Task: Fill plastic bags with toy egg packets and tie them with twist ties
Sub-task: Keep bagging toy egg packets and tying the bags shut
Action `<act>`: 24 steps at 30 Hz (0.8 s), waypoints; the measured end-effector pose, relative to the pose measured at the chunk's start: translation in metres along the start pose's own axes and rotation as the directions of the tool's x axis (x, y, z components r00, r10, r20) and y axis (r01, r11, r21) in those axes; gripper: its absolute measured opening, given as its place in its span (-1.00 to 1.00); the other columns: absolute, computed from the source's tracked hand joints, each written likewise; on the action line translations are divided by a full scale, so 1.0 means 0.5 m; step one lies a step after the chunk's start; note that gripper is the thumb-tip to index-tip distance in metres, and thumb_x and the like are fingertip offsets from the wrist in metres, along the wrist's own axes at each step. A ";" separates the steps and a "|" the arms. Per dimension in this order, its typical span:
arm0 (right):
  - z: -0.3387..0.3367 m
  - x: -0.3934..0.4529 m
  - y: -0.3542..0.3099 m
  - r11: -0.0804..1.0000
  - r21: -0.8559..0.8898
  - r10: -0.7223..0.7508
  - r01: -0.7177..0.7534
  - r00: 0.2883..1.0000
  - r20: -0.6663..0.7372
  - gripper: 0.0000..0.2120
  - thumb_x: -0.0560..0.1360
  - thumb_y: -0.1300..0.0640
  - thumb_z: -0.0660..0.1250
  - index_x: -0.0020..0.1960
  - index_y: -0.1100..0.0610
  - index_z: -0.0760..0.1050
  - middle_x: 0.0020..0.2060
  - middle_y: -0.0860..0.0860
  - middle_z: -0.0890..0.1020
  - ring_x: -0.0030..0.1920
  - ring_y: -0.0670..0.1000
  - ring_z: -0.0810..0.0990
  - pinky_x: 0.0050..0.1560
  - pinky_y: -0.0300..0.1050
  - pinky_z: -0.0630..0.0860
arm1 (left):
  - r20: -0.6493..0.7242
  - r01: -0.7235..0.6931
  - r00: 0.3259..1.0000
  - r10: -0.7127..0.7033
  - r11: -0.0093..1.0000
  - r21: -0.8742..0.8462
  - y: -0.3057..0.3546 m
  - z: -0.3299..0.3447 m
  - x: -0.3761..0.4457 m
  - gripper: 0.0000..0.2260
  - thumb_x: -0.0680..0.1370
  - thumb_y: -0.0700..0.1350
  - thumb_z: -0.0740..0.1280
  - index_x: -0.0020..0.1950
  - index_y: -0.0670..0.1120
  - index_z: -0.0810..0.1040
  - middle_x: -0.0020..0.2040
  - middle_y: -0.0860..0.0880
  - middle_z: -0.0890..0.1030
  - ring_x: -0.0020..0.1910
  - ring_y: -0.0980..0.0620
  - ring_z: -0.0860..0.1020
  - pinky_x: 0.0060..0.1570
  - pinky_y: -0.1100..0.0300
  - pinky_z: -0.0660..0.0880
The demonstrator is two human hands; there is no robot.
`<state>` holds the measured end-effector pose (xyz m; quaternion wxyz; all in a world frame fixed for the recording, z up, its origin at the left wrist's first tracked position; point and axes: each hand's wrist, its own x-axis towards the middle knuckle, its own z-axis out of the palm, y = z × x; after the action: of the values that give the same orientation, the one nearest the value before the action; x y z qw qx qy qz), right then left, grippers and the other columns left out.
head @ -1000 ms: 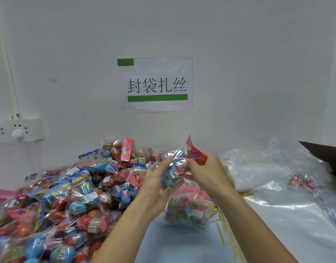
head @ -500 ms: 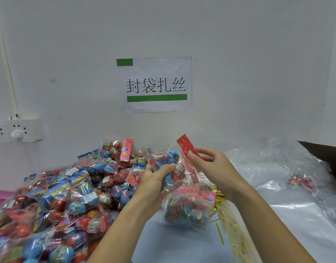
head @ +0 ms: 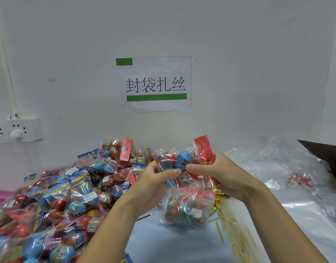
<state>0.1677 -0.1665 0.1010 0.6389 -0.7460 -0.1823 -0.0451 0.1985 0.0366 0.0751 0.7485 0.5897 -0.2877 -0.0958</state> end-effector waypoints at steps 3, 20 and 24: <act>0.002 0.002 -0.001 0.998 -0.029 -0.046 0.047 0.998 0.040 -0.51 0.27 -0.05 0.62 0.08 0.18 0.62 -0.14 0.13 0.67 -0.12 0.05 0.64 -0.02 -0.03 0.57 | -0.014 -0.008 1.000 0.008 0.999 0.034 0.003 -0.006 0.000 -0.43 0.43 -0.21 0.43 0.36 -0.42 0.38 0.31 -0.35 0.54 0.34 -0.25 0.50 0.42 -0.12 0.37; -0.036 -0.006 0.014 0.993 0.100 -0.048 0.070 0.977 -0.206 -0.68 0.25 0.00 0.59 -0.02 0.04 0.70 0.06 0.27 0.69 0.10 0.28 0.67 0.25 0.30 0.54 | -0.157 0.199 0.977 -0.143 0.874 0.442 -0.040 0.013 0.017 -0.57 0.59 0.14 0.31 0.42 0.04 0.39 0.38 -0.02 0.46 0.24 0.10 0.48 0.18 0.10 0.44; -0.041 -0.001 0.011 0.984 0.170 0.005 0.049 0.953 -0.304 -0.82 0.30 0.11 0.57 -0.11 0.12 0.72 0.02 0.31 0.69 0.08 0.35 0.67 0.19 0.30 0.55 | -0.075 0.117 0.992 -0.099 0.524 0.844 -0.101 0.046 0.013 -0.51 0.65 0.20 0.13 0.57 0.17 0.14 0.57 0.07 0.14 0.57 -0.04 0.05 0.53 -0.13 0.10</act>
<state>0.1725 -0.1873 0.0993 0.7218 -0.6692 -0.0935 -0.1499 0.2012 -0.0003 0.0332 0.3648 0.8955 -0.2544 0.0145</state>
